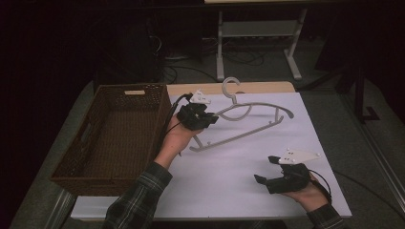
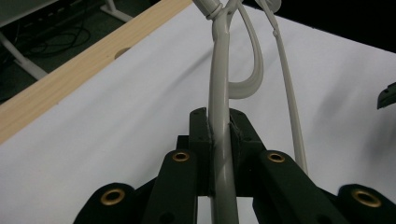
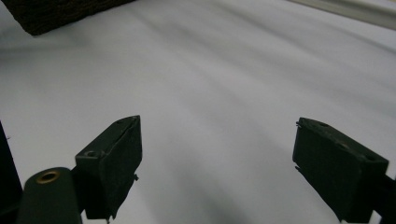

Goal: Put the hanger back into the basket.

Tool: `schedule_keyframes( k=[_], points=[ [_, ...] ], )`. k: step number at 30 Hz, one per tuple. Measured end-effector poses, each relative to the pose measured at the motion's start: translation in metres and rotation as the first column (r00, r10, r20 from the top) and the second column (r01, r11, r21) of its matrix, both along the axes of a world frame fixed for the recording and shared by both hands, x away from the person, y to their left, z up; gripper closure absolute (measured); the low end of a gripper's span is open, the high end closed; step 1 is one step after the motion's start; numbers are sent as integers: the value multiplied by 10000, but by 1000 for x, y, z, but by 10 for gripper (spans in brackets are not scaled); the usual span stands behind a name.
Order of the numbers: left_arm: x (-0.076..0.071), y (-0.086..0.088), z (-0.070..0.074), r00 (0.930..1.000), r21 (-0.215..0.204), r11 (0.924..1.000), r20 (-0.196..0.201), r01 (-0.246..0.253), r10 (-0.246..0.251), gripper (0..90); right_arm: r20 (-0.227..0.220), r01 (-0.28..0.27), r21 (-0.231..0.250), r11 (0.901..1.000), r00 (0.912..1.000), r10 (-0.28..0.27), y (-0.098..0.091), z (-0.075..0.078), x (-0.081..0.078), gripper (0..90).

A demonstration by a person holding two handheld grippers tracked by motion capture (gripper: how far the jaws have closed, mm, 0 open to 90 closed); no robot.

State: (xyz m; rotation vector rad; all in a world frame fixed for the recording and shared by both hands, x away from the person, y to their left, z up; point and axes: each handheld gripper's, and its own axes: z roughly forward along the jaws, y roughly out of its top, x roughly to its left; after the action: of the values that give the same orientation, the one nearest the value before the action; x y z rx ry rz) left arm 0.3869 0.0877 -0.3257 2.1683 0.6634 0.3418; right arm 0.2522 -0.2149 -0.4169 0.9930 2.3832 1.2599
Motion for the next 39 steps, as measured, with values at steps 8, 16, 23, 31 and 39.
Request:
schedule_keyframes(
  k=[8, 16, 23, 31, 39],
  points=[
    [-8, 11, 21, 10000, -25, 10000, -19, 23, -23, 822, 215, 298, 153, 9994, 9993, -301, -5, 2, 1, 150],
    [-14, 32, 36, 10000, -251, 9997, -68, -66, 64, 822, 373, 396, 262, 9989, 9985, -406, -5, 4, 1, 151],
    [-20, 54, 47, 9994, -443, 9985, 9, -331, 332, 822, 386, 367, 241, 9990, 9985, -376, -6, 3, 1, 151],
    [-24, 84, 53, 9977, -627, 9957, 6, -682, 684, 822, 429, 499, 287, 9983, 9978, -511, -9, 4, 2, 149],
    [-28, 116, 57, 9943, -877, 9904, -23, -1064, 1066, 822, 464, 616, 421, 9972, 9969, -636, -11, 5, 3, 149]
  ],
)
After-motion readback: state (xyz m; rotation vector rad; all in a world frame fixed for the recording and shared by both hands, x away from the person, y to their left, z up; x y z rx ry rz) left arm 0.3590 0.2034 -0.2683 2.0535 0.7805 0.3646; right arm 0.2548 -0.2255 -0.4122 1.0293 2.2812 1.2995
